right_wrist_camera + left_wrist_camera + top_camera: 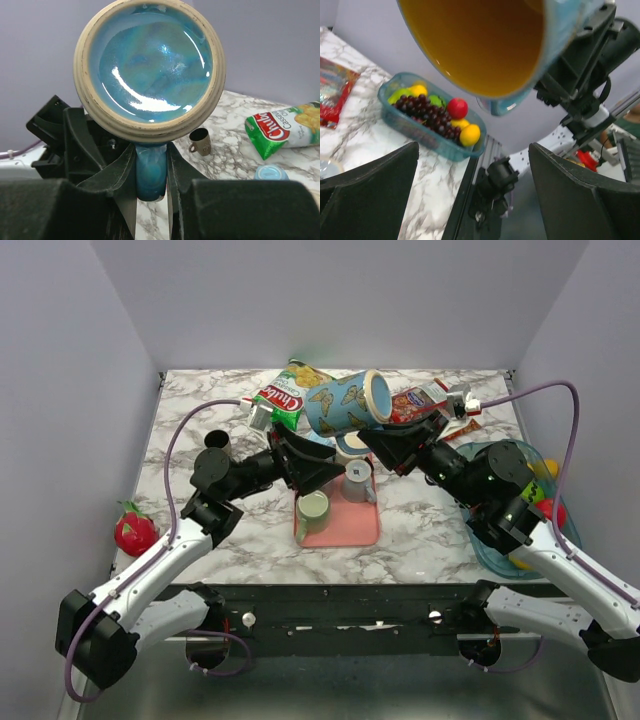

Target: Turn the mug right side up

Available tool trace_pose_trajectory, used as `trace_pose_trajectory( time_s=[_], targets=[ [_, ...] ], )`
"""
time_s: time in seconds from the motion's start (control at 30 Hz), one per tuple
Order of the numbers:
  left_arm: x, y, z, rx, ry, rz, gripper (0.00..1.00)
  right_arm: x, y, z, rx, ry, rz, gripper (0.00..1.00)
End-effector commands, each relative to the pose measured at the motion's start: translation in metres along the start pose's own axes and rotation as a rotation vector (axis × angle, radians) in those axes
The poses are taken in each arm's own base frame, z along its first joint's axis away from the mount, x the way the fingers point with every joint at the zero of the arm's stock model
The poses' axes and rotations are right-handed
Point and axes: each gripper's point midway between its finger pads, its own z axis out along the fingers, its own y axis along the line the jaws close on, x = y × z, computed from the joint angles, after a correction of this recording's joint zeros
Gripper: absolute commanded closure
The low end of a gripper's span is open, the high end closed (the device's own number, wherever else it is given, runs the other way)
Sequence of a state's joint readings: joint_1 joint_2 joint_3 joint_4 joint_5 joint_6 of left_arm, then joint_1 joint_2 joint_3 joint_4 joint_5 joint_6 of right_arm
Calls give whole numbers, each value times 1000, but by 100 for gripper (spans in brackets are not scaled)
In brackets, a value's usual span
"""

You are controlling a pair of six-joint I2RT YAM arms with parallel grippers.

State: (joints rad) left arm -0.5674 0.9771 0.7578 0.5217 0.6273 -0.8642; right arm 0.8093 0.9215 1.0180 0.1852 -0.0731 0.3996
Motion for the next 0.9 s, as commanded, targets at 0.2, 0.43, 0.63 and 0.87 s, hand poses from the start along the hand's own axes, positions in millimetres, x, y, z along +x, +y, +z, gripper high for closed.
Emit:
trace_pose_trajectory(
  time_s=[0.2, 0.43, 0.63, 0.87],
  targets=[
    [-61, -31, 25, 111, -317, -24, 1, -71, 48, -12, -195, -231, 68, 99],
    [-67, -42, 23, 172, -357, -30, 2, -58, 47, -13, -200, -196, 105, 99],
    [-66, -47, 31, 217, -336, -48, 18, -49, 50, -13, -222, -170, 142, 99],
    [-65, -52, 38, 244, -309, -78, 39, -44, 49, -13, -226, -160, 156, 99]
  ],
)
